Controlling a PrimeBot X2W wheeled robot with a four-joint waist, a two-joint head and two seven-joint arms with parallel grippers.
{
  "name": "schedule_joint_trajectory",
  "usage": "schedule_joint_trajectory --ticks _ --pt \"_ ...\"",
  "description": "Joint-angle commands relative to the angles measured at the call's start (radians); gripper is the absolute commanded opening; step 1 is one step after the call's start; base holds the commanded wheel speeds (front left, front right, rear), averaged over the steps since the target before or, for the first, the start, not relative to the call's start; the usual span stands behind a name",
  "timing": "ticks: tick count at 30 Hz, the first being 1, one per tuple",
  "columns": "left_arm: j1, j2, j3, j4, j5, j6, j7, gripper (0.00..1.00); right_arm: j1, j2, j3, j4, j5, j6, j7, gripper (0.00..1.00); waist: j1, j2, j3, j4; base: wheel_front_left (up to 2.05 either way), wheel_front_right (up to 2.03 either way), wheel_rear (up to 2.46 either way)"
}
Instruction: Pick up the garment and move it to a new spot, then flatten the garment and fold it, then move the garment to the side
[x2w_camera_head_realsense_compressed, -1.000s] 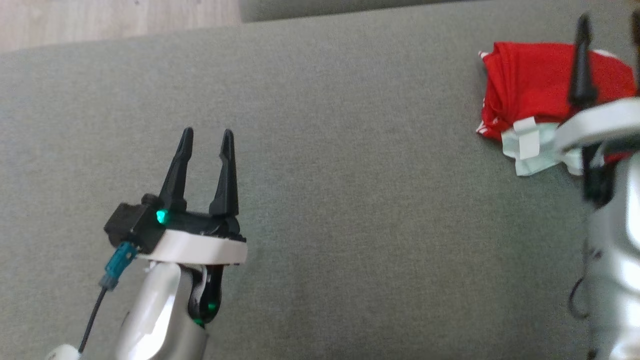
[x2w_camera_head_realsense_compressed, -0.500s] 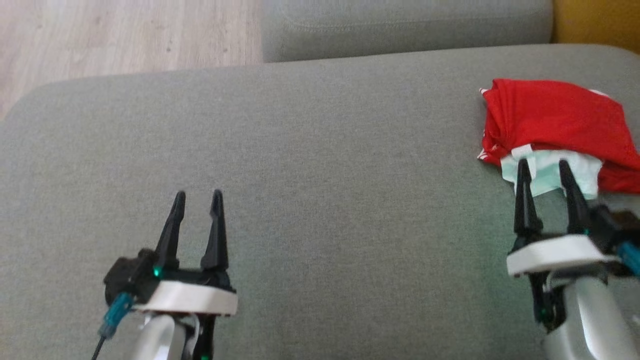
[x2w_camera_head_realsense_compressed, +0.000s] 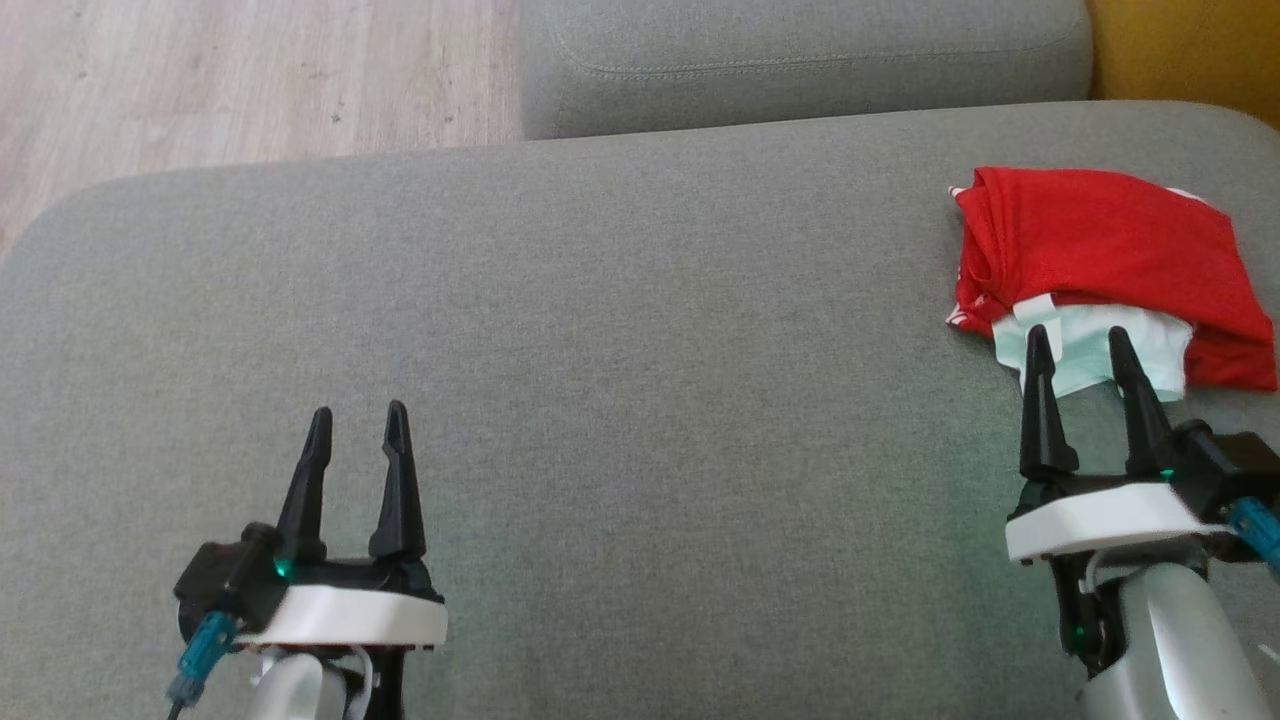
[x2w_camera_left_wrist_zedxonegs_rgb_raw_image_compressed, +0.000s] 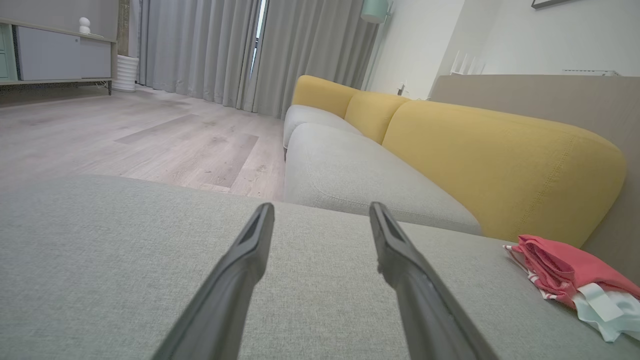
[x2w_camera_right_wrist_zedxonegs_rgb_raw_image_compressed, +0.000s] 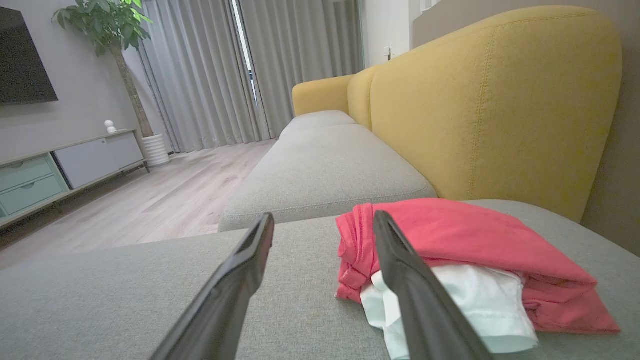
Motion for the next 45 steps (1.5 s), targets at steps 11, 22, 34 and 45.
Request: schedule_joint_trajectory --ticks 11,22,34,45 --pt "-0.027 0.007 0.034 -0.064 -0.033 0.005 -0.005 1.00 -0.009 -0.003 0.053 -0.033 0.021 -0.001 -0.012 1.00 0.0000 0.0000 0.005 -0.007 0.00 0.00 0.00" --pt "-0.025 0.007 0.038 -0.069 -0.035 0.000 -0.005 1.00 -0.012 -0.003 0.052 -0.023 0.044 -0.001 -0.012 1.00 0.0000 0.0000 0.001 -0.006 0.00 0.00 0.00" --pt "0.030 0.000 0.000 0.033 -0.089 0.007 0.016 0.00 0.040 0.003 0.024 0.072 0.107 0.000 0.022 0.00 0.0000 0.0000 -0.001 -0.006 0.00 0.00 0.00" --pt "0.025 0.003 0.019 0.028 -0.200 0.006 0.047 0.00 0.043 0.002 0.019 0.056 0.232 0.000 0.052 0.00 0.0000 0.0000 -0.006 -0.007 0.00 0.00 0.00"
